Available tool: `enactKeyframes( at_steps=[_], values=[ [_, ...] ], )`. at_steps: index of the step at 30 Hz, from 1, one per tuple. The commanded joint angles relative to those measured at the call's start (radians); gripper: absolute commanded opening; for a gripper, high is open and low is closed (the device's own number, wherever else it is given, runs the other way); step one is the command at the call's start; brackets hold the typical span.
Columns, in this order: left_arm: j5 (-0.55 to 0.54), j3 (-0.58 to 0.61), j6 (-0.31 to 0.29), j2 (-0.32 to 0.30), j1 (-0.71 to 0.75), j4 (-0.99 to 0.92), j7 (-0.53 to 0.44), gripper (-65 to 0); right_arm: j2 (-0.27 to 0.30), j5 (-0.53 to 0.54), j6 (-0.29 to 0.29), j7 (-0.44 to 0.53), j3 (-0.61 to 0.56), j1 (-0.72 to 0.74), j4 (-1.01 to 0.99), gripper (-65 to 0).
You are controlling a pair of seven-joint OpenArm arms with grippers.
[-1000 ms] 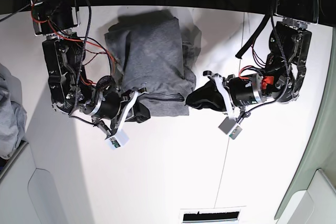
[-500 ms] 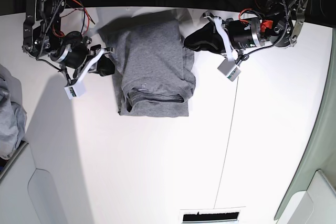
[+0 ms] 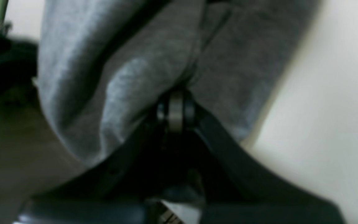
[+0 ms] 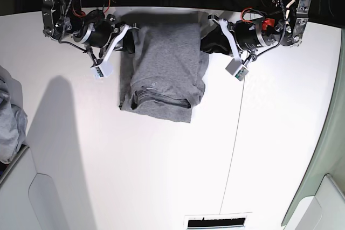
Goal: Layout the t-shirt on the table in an organized manner, then fold the t-shirt properly
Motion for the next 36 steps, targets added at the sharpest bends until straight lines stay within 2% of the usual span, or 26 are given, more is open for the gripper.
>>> enactKeyframes(
  at_steps=[1,5,8,12,15,19,22,25,28,32,36],
  values=[
    [-0.021,-0.016,-0.009,-0.013,-0.005,0.02,-0.011,-60.6,0.005,0.018,0.011,0.014,0.002,0.007,0.016,-65.0],
    [-0.109,-0.066,-0.009,-0.067,-0.002,0.042,0.05,-60.7,0.006,0.019,0.01,0.003,0.058,0.008,0.042,-65.0],
    [-0.221,-0.131,-0.009,-0.12,0.022,0.111,0.113,-60.7,0.008,0.021,0.011,-0.075,0.148,0.0,0.104,-65.0],
    [-0.336,-0.248,-0.009,-0.177,0.132,0.244,0.182,-60.7,0.04,0.092,0.011,-0.101,0.249,-0.103,0.198,-65.0],
    [-0.356,-0.32,-0.009,-0.199,0.236,0.317,0.19,-60.7,0.046,0.135,0.02,-0.117,0.299,-0.207,0.273,-65.0],
    [-0.349,-0.372,-0.009,-0.196,0.395,0.361,0.192,-60.7,0.074,0.174,0.032,-0.129,0.311,-0.365,0.364,-65.0],
    [-0.248,-0.368,-0.009,-0.17,0.503,0.363,0.192,-60.7,0.136,0.24,0.037,-0.161,0.311,-0.472,0.391,-65.0],
    [-0.068,-0.339,-0.009,-0.141,0.584,0.35,0.183,-60.7,0.195,0.253,0.036,-0.168,0.31,-0.552,0.378,-65.0],
    [0.105,-0.281,-0.009,-0.14,0.629,0.281,0.083,-60.7,0.239,0.25,0.033,-0.168,0.287,-0.595,0.337,-65.0],
    [0.31,-0.158,-0.009,-0.14,0.596,0.085,-0.08,-60.7,0.263,0.179,0.023,-0.168,0.194,-0.596,0.228,-65.0],
    [0.39,0.026,0.002,-0.14,0.444,-0.173,-0.086,-60.7,0.262,0.05,-0.016,-0.173,0.061,-0.55,0.056,-65.0]
  ],
)
